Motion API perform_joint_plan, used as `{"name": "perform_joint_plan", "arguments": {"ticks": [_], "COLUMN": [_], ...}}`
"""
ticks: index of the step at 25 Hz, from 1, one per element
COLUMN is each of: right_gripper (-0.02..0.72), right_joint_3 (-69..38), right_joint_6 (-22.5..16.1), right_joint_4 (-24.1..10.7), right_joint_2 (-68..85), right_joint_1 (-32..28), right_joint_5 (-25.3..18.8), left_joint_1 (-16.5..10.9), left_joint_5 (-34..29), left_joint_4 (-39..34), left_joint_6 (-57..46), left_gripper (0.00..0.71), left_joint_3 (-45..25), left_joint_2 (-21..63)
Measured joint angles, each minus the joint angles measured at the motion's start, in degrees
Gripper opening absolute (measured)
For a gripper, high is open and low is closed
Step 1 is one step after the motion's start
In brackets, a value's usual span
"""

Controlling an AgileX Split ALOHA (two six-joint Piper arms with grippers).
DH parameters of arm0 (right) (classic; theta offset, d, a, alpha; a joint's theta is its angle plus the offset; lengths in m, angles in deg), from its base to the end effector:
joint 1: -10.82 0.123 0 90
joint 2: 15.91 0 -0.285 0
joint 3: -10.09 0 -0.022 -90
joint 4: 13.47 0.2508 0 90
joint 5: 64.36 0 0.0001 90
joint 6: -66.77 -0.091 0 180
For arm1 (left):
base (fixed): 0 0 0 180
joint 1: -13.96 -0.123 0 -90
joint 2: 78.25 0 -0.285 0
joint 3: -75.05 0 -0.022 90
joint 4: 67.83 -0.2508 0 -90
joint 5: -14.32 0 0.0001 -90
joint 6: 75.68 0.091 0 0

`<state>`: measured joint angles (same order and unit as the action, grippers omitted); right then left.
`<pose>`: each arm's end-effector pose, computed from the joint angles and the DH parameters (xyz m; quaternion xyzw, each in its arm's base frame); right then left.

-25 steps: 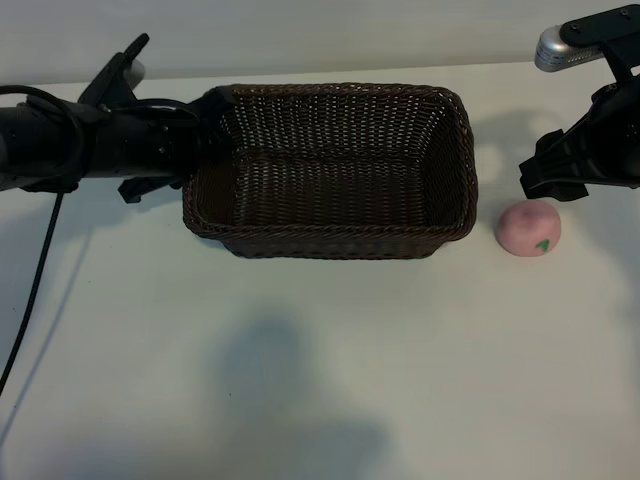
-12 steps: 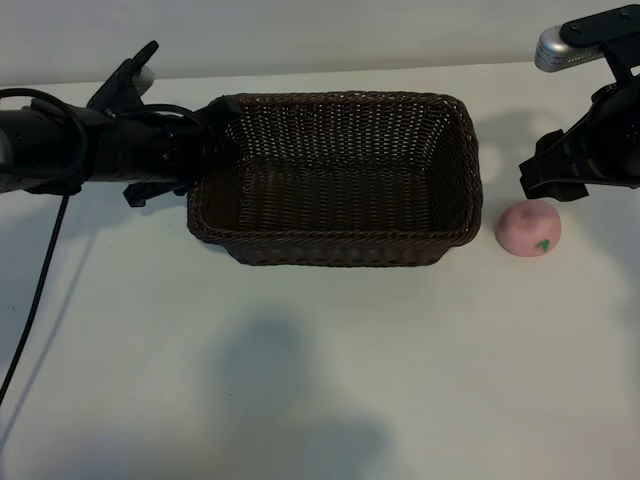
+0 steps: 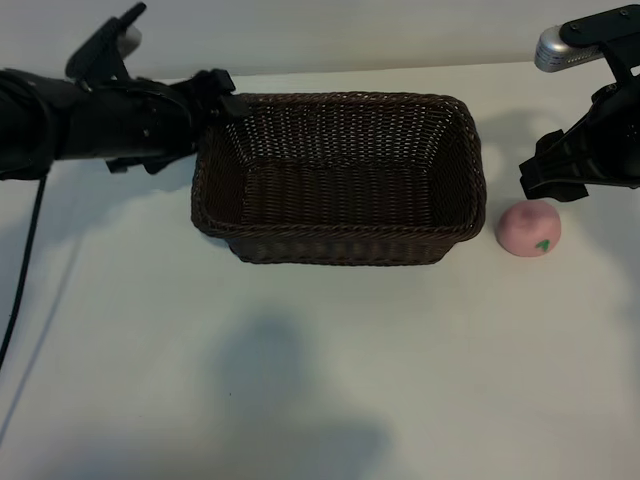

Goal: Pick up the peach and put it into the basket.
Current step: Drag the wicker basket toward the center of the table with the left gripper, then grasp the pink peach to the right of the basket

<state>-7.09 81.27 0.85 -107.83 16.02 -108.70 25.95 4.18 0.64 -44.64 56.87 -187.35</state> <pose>0.2923 0.0424 0.2670 -0.0994 0.9629 0.0864 0.2357 0.3625 -0.0923 0.1989 -0.1641 0.8927 -0.2396 0.3446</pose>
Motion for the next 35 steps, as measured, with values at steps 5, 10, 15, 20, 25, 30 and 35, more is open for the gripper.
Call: {"name": "perform_joint_plan", "arguments": {"ticks": [5, 10, 15, 20, 25, 30, 35], "right_gripper": [0.595, 0.595, 0.595, 0.595, 0.595, 0.595, 0.595], "right_joint_3": [0.0, 0.0, 0.0, 0.0, 0.0, 0.0, 0.0], "right_joint_6": [0.0, 0.0, 0.0, 0.06, 0.06, 0.06, 0.06], "right_joint_4": [0.0, 0.0, 0.0, 0.0, 0.0, 0.0, 0.0], "right_joint_2": [0.0, 0.0, 0.0, 0.0, 0.0, 0.0, 0.0], "right_joint_1": [0.0, 0.0, 0.0, 0.0, 0.0, 0.0, 0.0], "right_joint_5": [-0.06, -0.1, -0.25, -0.25, -0.49, -0.65, -0.65], "left_joint_1": [0.0, 0.0, 0.0, 0.0, 0.0, 0.0, 0.0], "left_joint_5": [-0.99, -1.21, -2.42, -4.07, -6.85, -11.23, -14.83], "left_joint_4": [-5.42, -12.16, -19.81, -30.09, -44.69, -64.4, -77.27], "left_joint_6": [-0.04, 0.02, -1.3, -6.4, -15.69, -29.25, -36.19], "left_gripper": [0.642, 0.605, 0.596, 0.594, 0.583, 0.552, 0.549], "left_joint_3": [0.06, 0.06, 0.11, 0.11, 0.11, 0.11, 0.11], "left_joint_2": [6.01, 12.07, 16.32, 19.09, 22.68, 27.43, 34.72]}}
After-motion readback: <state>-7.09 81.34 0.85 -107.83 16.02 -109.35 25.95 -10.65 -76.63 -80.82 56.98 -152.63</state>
